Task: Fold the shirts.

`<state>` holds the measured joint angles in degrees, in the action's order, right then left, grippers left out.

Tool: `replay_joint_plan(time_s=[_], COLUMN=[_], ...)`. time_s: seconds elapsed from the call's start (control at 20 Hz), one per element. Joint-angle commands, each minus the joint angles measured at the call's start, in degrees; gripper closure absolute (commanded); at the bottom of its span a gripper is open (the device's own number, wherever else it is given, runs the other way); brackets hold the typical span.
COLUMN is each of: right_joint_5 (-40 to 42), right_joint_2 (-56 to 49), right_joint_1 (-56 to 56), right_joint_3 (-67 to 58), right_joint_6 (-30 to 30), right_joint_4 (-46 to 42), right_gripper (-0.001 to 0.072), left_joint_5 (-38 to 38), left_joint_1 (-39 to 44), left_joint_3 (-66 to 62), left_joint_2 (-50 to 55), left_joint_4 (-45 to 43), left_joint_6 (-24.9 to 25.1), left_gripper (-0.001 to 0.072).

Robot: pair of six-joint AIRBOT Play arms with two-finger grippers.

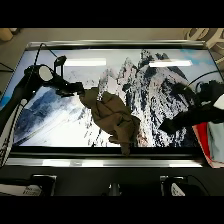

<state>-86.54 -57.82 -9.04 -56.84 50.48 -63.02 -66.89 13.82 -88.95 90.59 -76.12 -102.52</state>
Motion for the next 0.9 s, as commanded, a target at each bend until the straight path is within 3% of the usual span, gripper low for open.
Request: replay_joint_plan(time_s=[0.0, 0.1, 0.3, 0.4, 0.45, 0.5, 0.6, 0.65, 0.75, 0.85], right_joint_5=[1.77, 3.17, 5.64, 5.79, 5.86, 6.54, 7.82, 8.55, 13.27, 24.48], right_joint_2=[-0.15, -0.15, -0.15, -0.15, -0.15, -0.15, -0.15, -0.15, -0.26, -0.72], right_joint_1=[0.02, 0.02, 0.02, 0.02, 0.02, 0.04, 0.48, 2.86, 11.39, 21.20], right_joint_3=[13.22, 18.08, 23.15, 24.50, 25.00, 25.55, 27.21, 27.87, 28.28, 28.26], right_joint_6=[-2.89, -4.28, -5.07, -6.40, -6.86, -6.86, -7.17, -7.41, -6.19, -1.03], right_joint_4=[3.45, 3.80, 4.00, 3.93, 3.96, 4.50, 7.76, 8.20, 8.22, 9.62], right_gripper=[0.0009, 0.0017, 0.0027, 0.0027, 0.0027, 0.0027, 0.0027, 0.0026, 0.0024, 0.0021], left_joint_5=[-2.21, -1.42, 0.70, 1.16, 1.55, 1.90, 2.01, 1.36, 0.70, 0.00], left_joint_1=[-4.33, -2.14, 2.29, 3.85, 4.22, 4.33, 3.98, 3.69, 3.28, 3.17], left_joint_3=[-0.28, -0.31, -0.31, -0.31, -0.31, -0.31, -0.48, -0.74, -0.96, -1.03], left_joint_2=[6.75, 10.43, 16.33, 17.53, 17.79, 17.86, 17.79, 17.57, 16.44, 14.75], left_joint_4=[4.44, 6.08, 18.25, 18.91, 18.91, 18.93, 18.95, 18.91, 18.60, 16.96], left_joint_6=[-0.35, -0.26, 8.26, 8.61, 8.92, 9.64, 9.57, 9.90, 11.26, 11.26], left_gripper=[-0.0013, -0.0013, -0.0012, -0.0011, 0.0085, 0.0328, 0.0620, 0.0682, 0.0683, 0.0683])
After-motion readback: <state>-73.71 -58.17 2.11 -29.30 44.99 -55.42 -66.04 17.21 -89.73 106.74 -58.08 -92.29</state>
